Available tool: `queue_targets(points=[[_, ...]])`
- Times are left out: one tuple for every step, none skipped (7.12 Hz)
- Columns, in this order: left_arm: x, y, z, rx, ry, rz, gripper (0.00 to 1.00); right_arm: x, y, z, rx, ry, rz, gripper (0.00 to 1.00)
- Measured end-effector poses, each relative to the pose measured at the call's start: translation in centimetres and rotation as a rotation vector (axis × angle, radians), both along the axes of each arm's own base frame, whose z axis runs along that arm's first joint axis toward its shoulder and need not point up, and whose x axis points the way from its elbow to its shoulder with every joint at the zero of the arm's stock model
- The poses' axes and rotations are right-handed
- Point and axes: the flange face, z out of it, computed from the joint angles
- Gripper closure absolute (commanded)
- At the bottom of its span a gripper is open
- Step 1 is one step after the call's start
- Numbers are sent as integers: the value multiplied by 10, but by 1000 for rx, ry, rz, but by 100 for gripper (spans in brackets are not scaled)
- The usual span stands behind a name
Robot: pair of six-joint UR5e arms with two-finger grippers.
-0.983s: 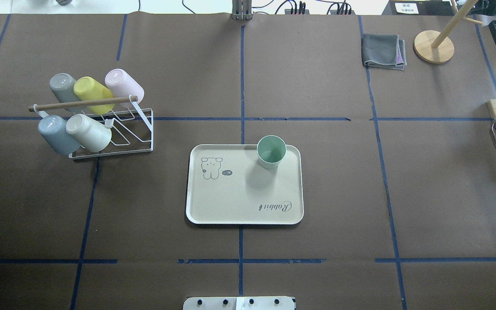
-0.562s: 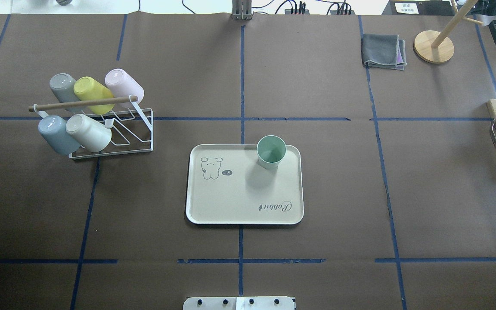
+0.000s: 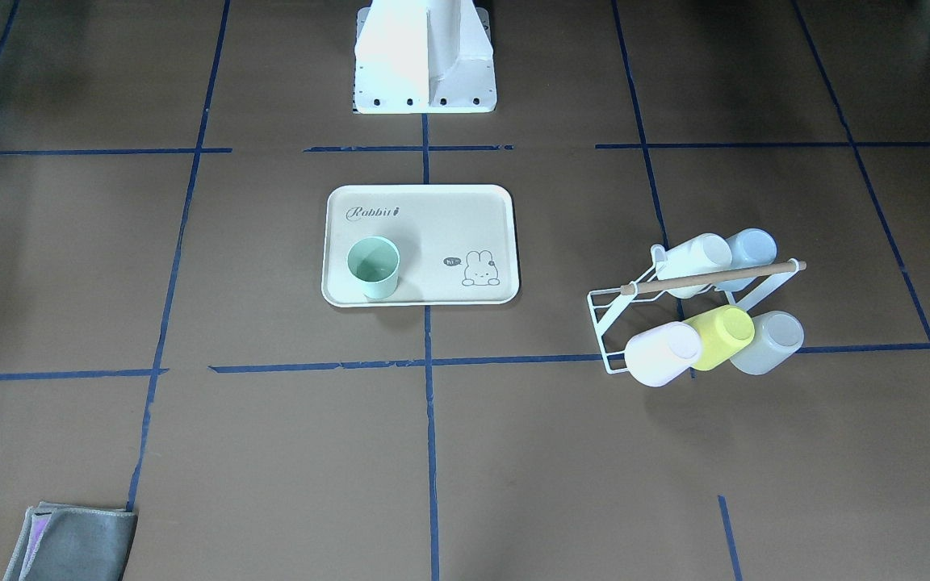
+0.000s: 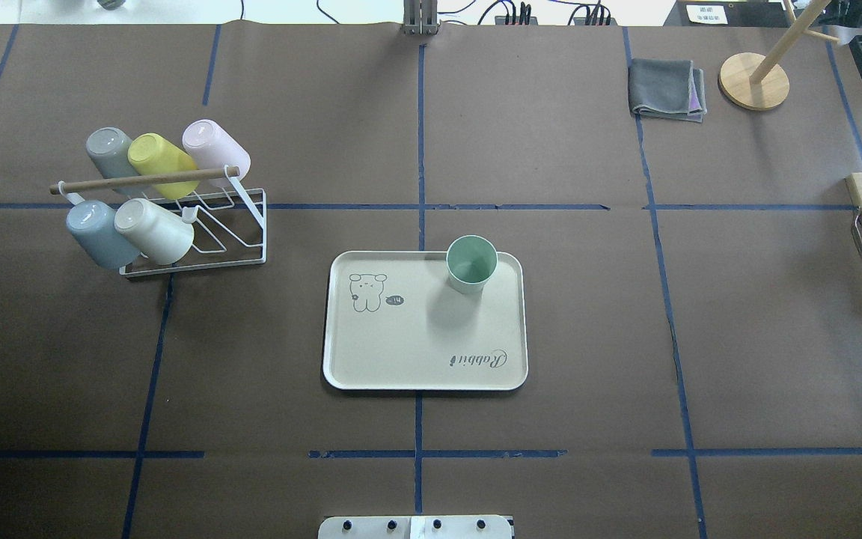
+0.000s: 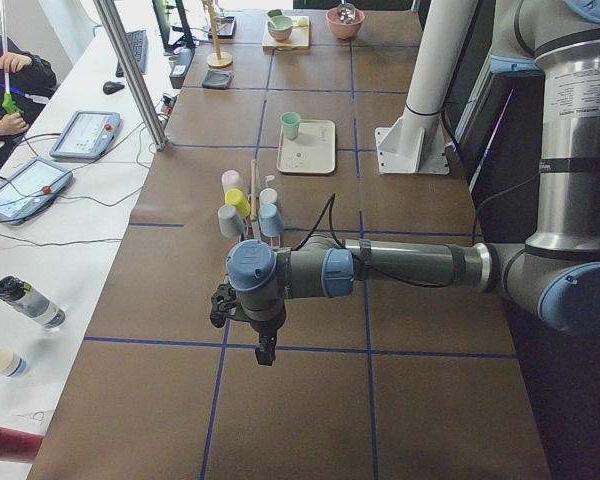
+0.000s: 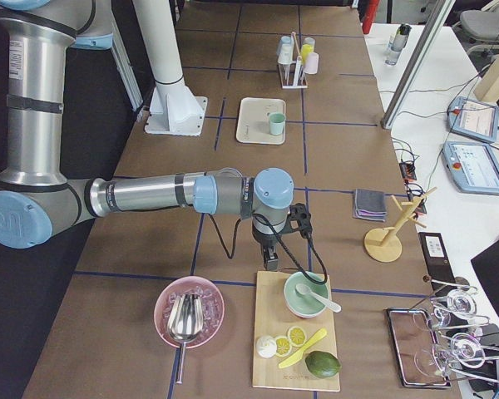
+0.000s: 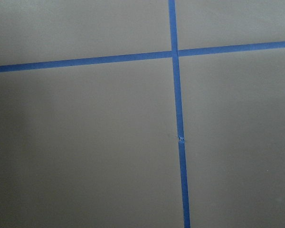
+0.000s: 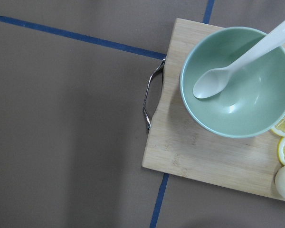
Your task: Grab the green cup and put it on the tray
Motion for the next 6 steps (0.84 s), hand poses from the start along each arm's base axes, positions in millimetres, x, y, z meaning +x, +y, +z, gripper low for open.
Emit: queue_targets(points=[[0,0,-3,6,0,0,0,-2,-1,-1,0,-1,-2,0],[0,-1,-6,13,0,1,0,-4,-1,-1,-2,-2,-5,0],[0,-2,-7,18,0,1,0,-5,-1,-2,-5,-2,-4,0],[1,-2,-9,22,0,2,0,-6,-1,-1,-10,-2,-1,0],[1,-2,-10,25,0,2,0,-6,-1,-1,-18,-1,6,0],[1,-1,-9,24,0,2,0,-6,-1,-1,-28,-2,16,0]])
